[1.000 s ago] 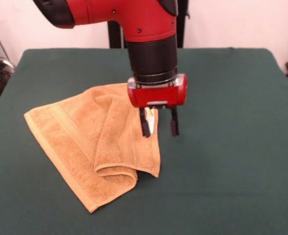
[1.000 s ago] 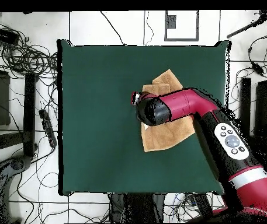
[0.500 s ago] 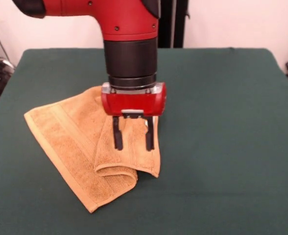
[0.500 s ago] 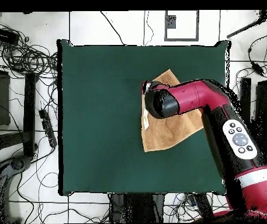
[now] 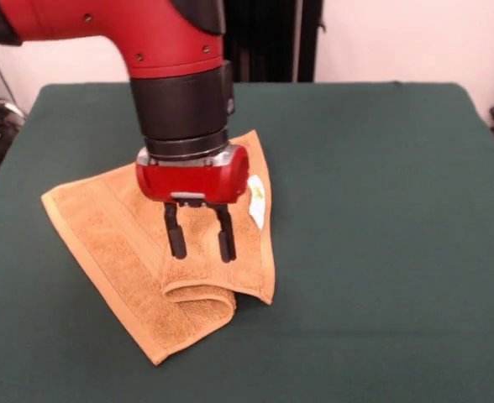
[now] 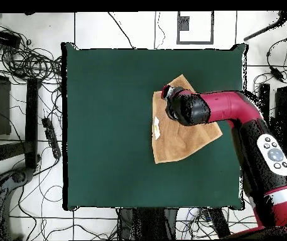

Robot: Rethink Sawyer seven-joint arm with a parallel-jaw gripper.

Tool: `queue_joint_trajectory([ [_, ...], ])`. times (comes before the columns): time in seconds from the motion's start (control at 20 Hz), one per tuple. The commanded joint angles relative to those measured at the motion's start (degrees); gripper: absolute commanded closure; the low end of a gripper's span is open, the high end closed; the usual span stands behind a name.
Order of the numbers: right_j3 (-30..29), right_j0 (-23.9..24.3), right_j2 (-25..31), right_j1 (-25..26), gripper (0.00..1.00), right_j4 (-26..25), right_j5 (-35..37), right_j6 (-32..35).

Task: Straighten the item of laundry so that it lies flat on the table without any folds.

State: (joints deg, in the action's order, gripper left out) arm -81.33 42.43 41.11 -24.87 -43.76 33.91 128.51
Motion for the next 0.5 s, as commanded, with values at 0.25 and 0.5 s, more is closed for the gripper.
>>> queue_joint_trajectory([
  [0.25, -3.1, -1.8, -1.2, 7.5, 0.00, 1.8, 7.0, -12.2],
  [0.5, -2.7, -2.1, -1.6, 9.2, 0.00, 1.0, 5.5, -11.5],
])
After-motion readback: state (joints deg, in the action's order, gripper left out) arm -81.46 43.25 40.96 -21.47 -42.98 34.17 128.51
